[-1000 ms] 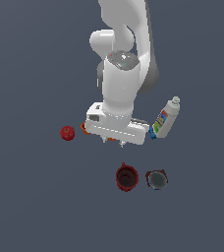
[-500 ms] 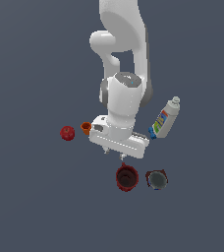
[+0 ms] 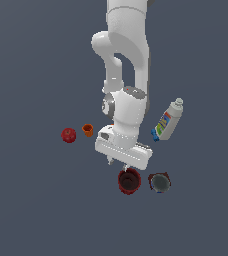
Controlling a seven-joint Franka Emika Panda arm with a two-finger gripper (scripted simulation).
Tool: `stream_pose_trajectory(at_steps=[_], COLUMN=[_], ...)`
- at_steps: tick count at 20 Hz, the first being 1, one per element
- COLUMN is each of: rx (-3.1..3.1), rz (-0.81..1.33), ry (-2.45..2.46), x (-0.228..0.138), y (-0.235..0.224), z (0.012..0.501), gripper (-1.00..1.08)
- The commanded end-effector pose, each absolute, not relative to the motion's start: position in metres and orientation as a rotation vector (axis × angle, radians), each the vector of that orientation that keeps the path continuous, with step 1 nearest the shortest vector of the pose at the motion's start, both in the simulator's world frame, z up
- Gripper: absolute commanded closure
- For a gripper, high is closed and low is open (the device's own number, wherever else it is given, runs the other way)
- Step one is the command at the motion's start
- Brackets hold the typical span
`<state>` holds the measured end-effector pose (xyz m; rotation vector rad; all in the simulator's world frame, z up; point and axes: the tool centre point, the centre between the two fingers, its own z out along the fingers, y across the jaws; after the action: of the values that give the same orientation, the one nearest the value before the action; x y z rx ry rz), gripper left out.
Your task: Pick up a designated object from a clutter of objects.
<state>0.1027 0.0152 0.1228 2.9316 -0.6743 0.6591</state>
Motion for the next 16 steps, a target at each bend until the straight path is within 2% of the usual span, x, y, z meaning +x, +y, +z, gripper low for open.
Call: stream_pose_trajectory(at_steps=[1, 16], rx=[2.919, 2.888], rz=[0.72, 0.918], ry=[-0.695, -0.743], x=[0.106, 0.115], y=[0.018, 0.028], z=[0.116, 0.099], gripper=[-0.2, -0.2])
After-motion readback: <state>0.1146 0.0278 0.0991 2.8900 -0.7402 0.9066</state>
